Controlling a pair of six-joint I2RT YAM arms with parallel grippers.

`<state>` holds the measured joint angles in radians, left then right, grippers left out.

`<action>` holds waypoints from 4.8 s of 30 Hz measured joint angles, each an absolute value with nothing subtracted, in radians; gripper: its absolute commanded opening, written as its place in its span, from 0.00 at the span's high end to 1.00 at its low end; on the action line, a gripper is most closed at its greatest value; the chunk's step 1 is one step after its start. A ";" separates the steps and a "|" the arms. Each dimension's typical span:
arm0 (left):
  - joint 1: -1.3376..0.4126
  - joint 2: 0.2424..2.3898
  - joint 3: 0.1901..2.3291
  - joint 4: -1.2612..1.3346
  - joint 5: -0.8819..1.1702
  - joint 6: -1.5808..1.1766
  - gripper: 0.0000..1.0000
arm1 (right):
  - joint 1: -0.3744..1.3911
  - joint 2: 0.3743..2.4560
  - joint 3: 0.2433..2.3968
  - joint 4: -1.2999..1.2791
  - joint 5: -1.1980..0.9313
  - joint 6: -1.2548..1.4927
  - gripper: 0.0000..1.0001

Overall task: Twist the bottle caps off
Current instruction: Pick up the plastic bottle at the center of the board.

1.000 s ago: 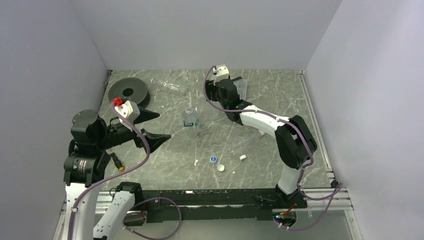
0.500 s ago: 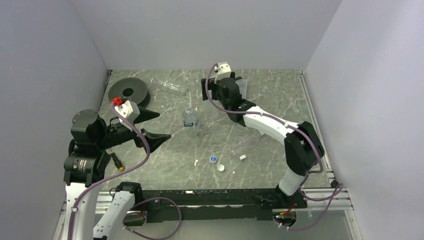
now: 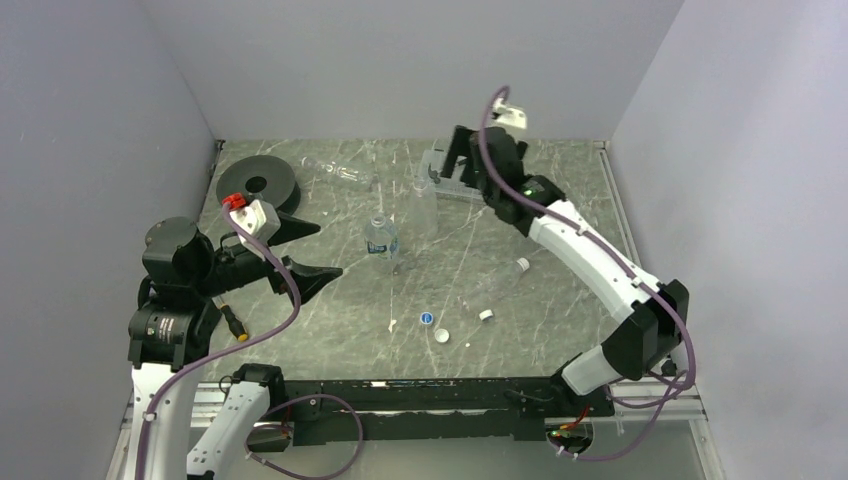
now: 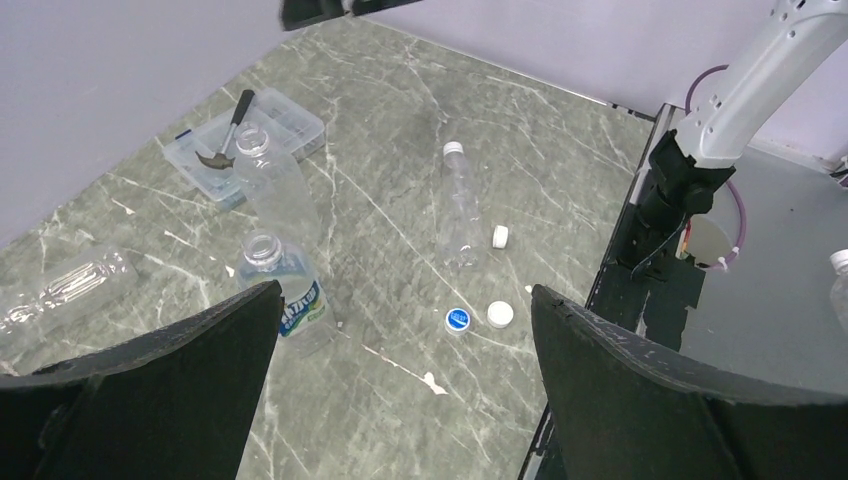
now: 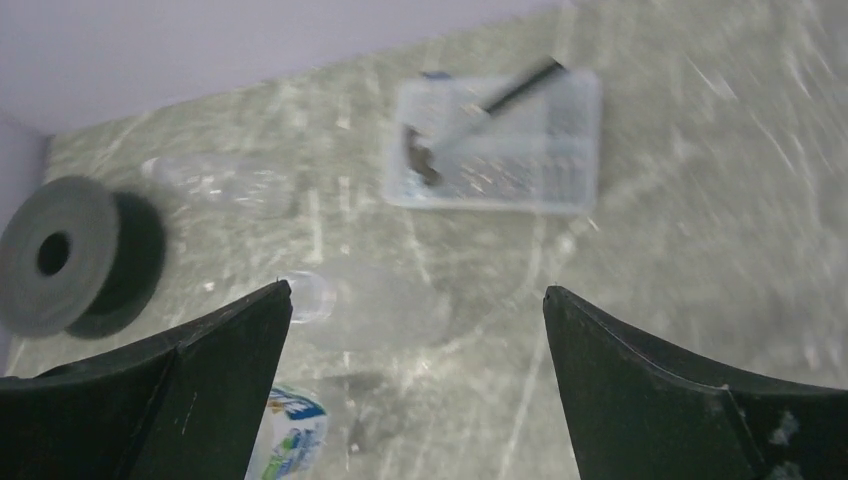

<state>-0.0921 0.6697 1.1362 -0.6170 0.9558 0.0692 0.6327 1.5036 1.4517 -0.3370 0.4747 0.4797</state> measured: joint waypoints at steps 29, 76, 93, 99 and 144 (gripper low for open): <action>-0.092 0.693 1.137 -0.679 0.972 0.104 0.00 | 0.283 1.493 0.946 -0.735 0.336 1.172 0.02; -0.092 0.814 1.198 -0.767 1.201 0.002 0.00 | 0.886 0.946 1.079 -0.450 0.533 0.972 1.00; -0.092 0.706 1.112 -0.571 1.298 -0.290 0.01 | 1.273 1.275 1.317 0.107 0.641 0.364 1.00; -0.092 0.677 1.069 -0.538 1.274 -0.319 0.00 | 1.287 1.317 1.378 0.261 0.600 0.319 1.00; -0.094 0.634 1.102 -0.614 0.927 0.111 0.95 | 1.182 1.508 1.905 -0.306 0.235 0.390 0.20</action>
<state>-0.0937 0.6342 1.1023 -0.6136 0.9268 0.1112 1.1816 1.5078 1.9053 -0.3061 0.2348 0.3901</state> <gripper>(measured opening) 0.437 0.819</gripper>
